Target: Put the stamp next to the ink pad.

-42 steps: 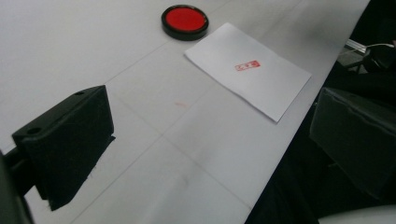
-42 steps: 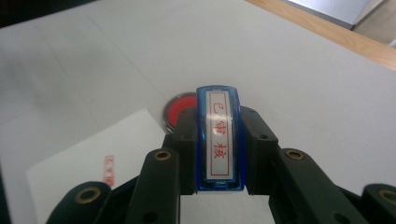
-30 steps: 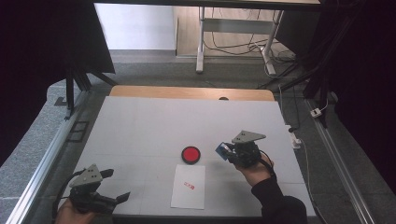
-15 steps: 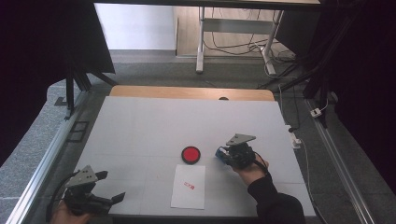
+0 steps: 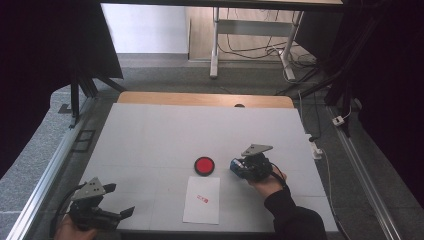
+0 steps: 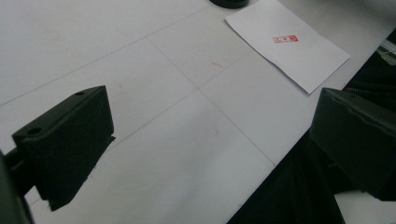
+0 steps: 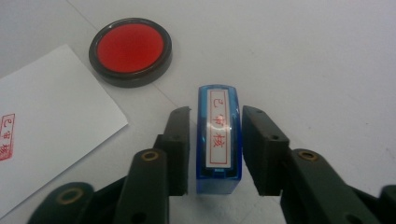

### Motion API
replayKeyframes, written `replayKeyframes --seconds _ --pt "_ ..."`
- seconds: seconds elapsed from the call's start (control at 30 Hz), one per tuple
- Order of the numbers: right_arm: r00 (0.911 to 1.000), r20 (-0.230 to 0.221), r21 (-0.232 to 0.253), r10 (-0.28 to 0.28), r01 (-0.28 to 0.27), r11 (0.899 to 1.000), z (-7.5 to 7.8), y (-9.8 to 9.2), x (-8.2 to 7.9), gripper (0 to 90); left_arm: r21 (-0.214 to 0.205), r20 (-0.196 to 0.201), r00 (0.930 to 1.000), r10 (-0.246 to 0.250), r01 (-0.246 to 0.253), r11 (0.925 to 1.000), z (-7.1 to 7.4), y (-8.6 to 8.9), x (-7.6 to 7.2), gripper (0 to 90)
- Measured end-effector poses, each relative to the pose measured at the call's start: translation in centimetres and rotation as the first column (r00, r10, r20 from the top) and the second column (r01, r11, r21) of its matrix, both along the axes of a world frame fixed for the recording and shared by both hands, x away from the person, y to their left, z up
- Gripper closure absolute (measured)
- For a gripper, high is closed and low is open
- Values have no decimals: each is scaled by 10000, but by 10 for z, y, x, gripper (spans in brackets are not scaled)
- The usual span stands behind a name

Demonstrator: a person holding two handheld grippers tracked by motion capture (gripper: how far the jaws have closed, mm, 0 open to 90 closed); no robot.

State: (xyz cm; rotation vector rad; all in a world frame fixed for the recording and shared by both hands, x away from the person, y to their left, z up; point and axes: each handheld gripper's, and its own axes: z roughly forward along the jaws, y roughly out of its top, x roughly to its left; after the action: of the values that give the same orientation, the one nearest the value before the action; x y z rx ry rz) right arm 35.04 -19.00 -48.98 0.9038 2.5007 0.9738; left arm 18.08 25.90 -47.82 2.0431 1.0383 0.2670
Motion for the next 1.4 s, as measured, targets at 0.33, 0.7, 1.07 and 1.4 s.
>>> replayKeyframes --seconds 0.33,0.7,1.07,1.4 --pt "9994 221 289 -281 275 9992 7 -2 -2 457 -25 12 10000 -19 19 10000 0 0 0 0" --pt "9984 54 900 -565 558 9944 20 -7 -8 304 -32 2 10000 -19 19 10000 0 0 0 0" --pt "9989 -204 1135 -434 454 9925 33 -7 -21 181 -91 30 10000 -39 40 10000 0 1 0 0" --pt "9994 -17 1027 -358 358 9941 46 -5 -42 63 -100 25 10000 -48 48 9999 0 1 0 0"
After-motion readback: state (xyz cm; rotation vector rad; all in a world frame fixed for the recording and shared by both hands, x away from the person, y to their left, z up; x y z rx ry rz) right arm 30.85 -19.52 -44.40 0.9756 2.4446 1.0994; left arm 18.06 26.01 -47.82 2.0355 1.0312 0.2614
